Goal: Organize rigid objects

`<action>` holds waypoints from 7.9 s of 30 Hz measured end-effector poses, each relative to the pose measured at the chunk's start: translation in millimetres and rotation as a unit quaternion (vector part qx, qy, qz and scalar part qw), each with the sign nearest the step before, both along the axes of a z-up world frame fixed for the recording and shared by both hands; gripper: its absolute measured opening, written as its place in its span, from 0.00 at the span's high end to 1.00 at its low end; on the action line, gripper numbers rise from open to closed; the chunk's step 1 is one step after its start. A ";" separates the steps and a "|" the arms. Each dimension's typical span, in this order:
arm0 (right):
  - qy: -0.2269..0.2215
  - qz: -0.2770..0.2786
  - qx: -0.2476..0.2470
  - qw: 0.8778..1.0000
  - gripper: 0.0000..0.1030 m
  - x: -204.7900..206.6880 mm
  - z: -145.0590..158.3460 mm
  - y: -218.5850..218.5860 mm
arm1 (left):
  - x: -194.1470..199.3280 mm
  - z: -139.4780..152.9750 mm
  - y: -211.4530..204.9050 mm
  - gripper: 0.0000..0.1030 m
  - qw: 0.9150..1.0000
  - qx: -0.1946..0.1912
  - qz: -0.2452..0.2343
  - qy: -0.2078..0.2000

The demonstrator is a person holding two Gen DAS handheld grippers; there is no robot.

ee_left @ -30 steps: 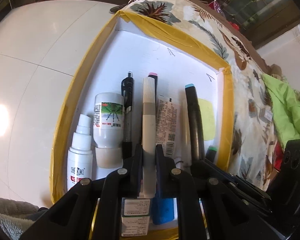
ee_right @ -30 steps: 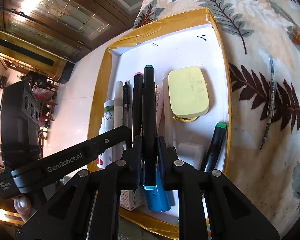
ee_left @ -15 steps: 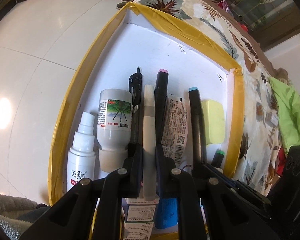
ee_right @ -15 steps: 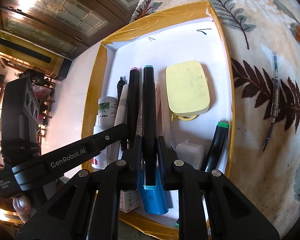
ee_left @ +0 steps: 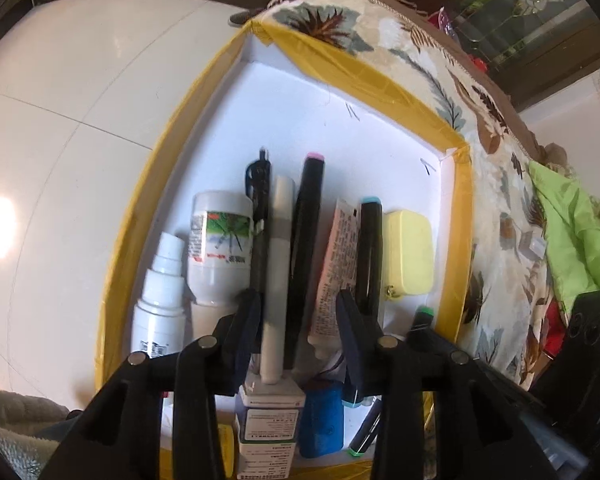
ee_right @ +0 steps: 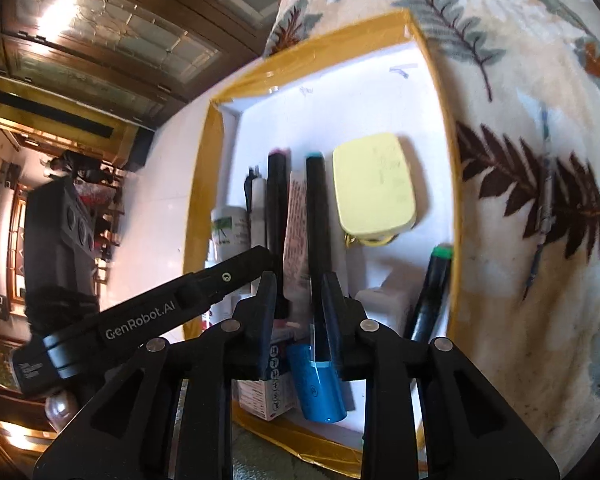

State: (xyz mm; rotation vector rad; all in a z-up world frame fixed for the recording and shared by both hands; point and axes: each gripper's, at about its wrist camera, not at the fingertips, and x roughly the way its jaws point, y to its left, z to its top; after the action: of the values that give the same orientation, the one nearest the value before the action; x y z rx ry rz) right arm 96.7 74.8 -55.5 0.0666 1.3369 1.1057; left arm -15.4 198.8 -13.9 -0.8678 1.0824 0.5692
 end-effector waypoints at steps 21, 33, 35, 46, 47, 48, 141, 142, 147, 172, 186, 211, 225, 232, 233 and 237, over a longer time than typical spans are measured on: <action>0.036 -0.330 0.142 0.932 0.76 136.6 67.1 -214.5 | 49.5 44.0 -101.3 0.61 0.978 0.089 -0.175 -0.073; 0.058 -0.414 0.152 0.896 0.63 165.0 53.5 -276.4 | 163.9 -17.8 -146.9 0.58 0.970 0.075 -0.228 0.049; 0.057 -0.405 0.153 0.900 0.63 166.8 52.0 -274.2 | 175.8 -26.8 -149.5 0.59 0.966 0.097 -0.231 0.067; 0.072 -0.370 0.144 0.915 0.63 173.2 33.1 -263.5 | 181.4 -42.1 -146.2 0.93 0.960 0.120 -0.238 0.087; 0.074 -0.370 0.145 0.915 0.63 172.9 32.8 -263.7 | 176.1 -40.0 -146.4 0.93 0.961 0.112 -0.239 0.083; 0.075 -0.369 0.145 0.915 0.63 172.6 33.1 -263.3 | 172.6 -37.6 -147.3 0.93 0.962 0.103 -0.240 0.078; -0.085 0.109 -0.148 0.979 0.66 -82.1 -18.7 -32.9 | 11.6 -6.2 -29.2 0.93 0.999 0.013 -0.049 -0.013; -0.087 0.108 -0.149 0.979 0.66 -83.5 -21.0 -28.1 | 11.2 -7.3 -28.7 0.93 0.999 0.013 -0.047 -0.012; -0.089 0.101 -0.122 0.983 0.65 -77.0 -17.8 -29.2 | 10.6 -13.1 -27.0 0.92 0.999 -0.014 -0.045 -0.020; -0.143 -0.017 -0.040 0.989 0.63 -106.9 20.5 -54.4 | -115.0 69.9 -87.3 0.35 0.958 0.282 -0.039 -0.022; -0.152 -0.015 -0.043 0.987 0.64 -116.3 29.3 -60.0 | -121.1 69.0 -88.2 0.32 0.950 0.313 -0.010 0.005; -0.162 -0.034 -0.044 0.985 0.63 -114.5 33.1 -46.7 | -109.1 52.0 -89.0 0.24 0.938 0.334 -0.096 0.013; -0.144 -0.047 -0.023 0.988 0.63 -110.5 38.7 -56.3 | -105.1 41.7 -83.7 0.24 0.939 0.332 -0.084 0.026; -0.138 -0.052 -0.019 0.989 0.63 -106.9 38.7 -58.5 | -101.6 38.0 -83.8 0.24 0.944 0.314 -0.098 0.025; -0.138 -0.052 -0.018 0.989 0.63 -107.0 39.1 -58.6 | -101.0 37.7 -84.8 0.24 0.943 0.317 -0.100 0.027; -0.151 -0.050 -0.016 0.987 0.63 -109.8 42.4 -58.2 | -100.9 41.6 -88.1 0.24 0.940 0.325 -0.102 0.023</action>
State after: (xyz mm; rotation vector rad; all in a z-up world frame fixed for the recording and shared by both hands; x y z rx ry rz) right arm -13.1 16.6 -13.1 -0.0558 1.0683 0.9665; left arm -116.3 110.7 27.7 -0.1626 0.9236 0.7155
